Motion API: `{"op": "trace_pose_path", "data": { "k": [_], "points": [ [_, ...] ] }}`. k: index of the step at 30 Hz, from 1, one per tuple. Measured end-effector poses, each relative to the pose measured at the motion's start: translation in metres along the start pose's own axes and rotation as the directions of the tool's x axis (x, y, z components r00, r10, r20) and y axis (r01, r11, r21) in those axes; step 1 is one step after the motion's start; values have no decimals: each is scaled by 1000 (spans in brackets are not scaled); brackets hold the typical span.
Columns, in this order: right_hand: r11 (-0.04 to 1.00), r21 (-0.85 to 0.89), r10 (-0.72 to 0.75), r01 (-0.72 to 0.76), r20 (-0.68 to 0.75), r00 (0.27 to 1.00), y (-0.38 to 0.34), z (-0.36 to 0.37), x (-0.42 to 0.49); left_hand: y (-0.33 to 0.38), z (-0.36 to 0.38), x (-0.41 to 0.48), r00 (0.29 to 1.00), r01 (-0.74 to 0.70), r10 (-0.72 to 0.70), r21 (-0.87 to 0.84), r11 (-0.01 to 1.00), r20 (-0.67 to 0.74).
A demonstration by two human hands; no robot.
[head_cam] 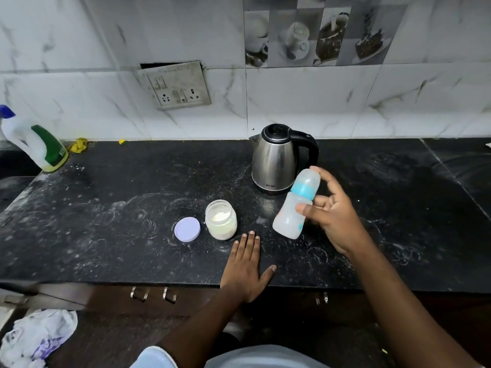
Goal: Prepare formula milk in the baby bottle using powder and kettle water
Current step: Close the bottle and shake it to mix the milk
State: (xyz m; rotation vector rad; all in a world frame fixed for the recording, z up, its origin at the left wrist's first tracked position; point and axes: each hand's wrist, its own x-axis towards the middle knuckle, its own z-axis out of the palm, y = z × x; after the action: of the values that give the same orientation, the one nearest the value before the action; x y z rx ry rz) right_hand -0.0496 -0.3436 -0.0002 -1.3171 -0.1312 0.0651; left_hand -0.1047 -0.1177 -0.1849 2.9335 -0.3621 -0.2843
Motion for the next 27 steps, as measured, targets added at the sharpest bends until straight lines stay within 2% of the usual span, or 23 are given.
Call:
{"op": "trace_pose_path", "data": {
  "k": [3,4,7,8,11,12,15,16,19,20,23,24,27],
  "points": [
    [985,151,-49,87,-234,971,-2,-6,5,2,-2,0,1000,-2,2,0,1000,6],
    [986,145,-48,87,-249,967,-3,-5,6,2,-2,-1,1000,-2,2,3,1000,8],
    [1000,10,2,-1,-48,999,-2,-2,0,2,-3,-1,1000,0,0,9,1000,13],
    [1000,14,-14,15,-54,998,-3,-3,-1,2,-3,-1,1000,1,-1,11,1000,11],
    [982,139,-91,131,-263,961,-9,-8,3,3,-2,0,1000,-1,0,8,1000,12],
    [984,123,-94,130,-261,961,-10,-7,3,2,-2,0,1000,-1,1,9,1000,12],
    [1000,-18,-27,26,-42,999,-3,-5,-3,1,-1,-1,1000,-2,1,17,1000,10],
    [1000,-1,-24,24,-51,998,-3,-3,-5,1,-2,0,1000,-1,1,15,1000,9],
    [986,140,-51,88,-248,967,-2,-11,-2,2,-1,0,1000,-3,3,4,1000,10],
    [989,132,-40,72,-234,972,-2,-12,-2,2,-1,0,1000,-3,3,5,1000,10],
    [1000,-14,26,-26,13,1000,3,-11,-4,1,-1,0,1000,-2,2,12,1000,14],
    [1000,4,13,-13,-5,1000,3,-10,-3,1,-1,0,1000,-2,2,10,1000,13],
    [991,121,-39,63,-191,981,3,-15,3,1,0,1,1000,-5,5,0,1000,6]
  ]
}}
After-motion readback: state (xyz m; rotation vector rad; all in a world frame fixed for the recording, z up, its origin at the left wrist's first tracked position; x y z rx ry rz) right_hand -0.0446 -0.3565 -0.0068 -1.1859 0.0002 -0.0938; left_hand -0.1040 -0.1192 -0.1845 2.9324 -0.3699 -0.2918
